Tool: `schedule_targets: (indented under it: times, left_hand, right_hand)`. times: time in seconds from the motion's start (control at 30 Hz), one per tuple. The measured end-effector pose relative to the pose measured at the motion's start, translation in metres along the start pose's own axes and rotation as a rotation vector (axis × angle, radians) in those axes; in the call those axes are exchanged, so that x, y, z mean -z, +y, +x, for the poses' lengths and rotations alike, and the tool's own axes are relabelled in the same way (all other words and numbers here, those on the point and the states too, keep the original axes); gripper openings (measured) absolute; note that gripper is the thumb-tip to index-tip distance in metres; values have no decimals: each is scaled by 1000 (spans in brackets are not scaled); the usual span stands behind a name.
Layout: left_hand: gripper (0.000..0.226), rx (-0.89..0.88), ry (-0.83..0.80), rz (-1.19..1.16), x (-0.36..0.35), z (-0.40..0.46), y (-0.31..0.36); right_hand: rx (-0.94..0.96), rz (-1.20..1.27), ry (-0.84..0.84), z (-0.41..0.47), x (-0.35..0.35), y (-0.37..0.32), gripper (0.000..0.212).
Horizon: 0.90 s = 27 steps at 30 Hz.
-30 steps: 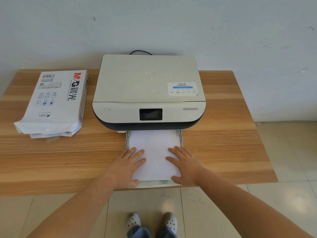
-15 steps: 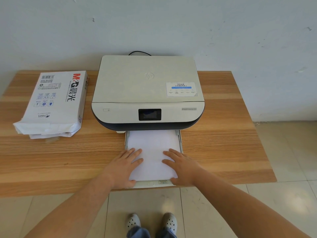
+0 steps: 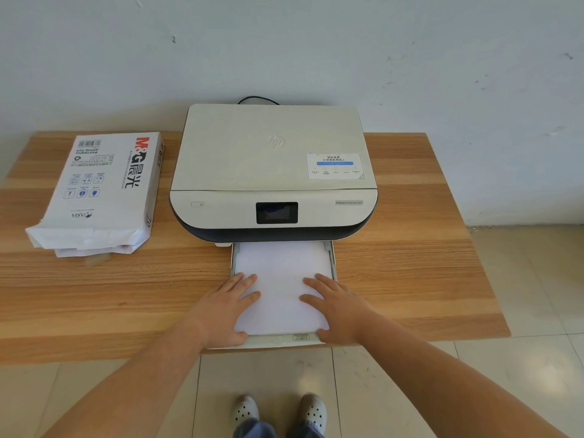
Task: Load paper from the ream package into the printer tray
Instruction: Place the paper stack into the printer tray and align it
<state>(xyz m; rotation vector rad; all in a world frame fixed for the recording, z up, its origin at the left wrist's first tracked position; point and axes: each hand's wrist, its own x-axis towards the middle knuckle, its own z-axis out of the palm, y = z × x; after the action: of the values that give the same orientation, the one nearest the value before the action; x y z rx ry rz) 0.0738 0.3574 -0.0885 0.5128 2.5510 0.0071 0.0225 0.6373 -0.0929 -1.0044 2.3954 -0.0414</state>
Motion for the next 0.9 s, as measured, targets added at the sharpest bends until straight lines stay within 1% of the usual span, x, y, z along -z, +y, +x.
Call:
schedule_targets:
  times: [0.53,0.67,0.8,0.9]
  left_hand:
    - [82,-5,-16,15,-1,2,1]
    - [83,0,-15,11,-3,3,1]
    - [86,32,-21,-27,-4,3,1]
    - [86,33,-20,-5,-5,4,1]
  right_hand:
    - [-22,22,6,-2,2,-1,78]
    - [-24,43,19,-2,4,-2,82]
    - [-19,13,-8,2,4,-2,86]
    - [-20,10,-22,5,3,-1,87]
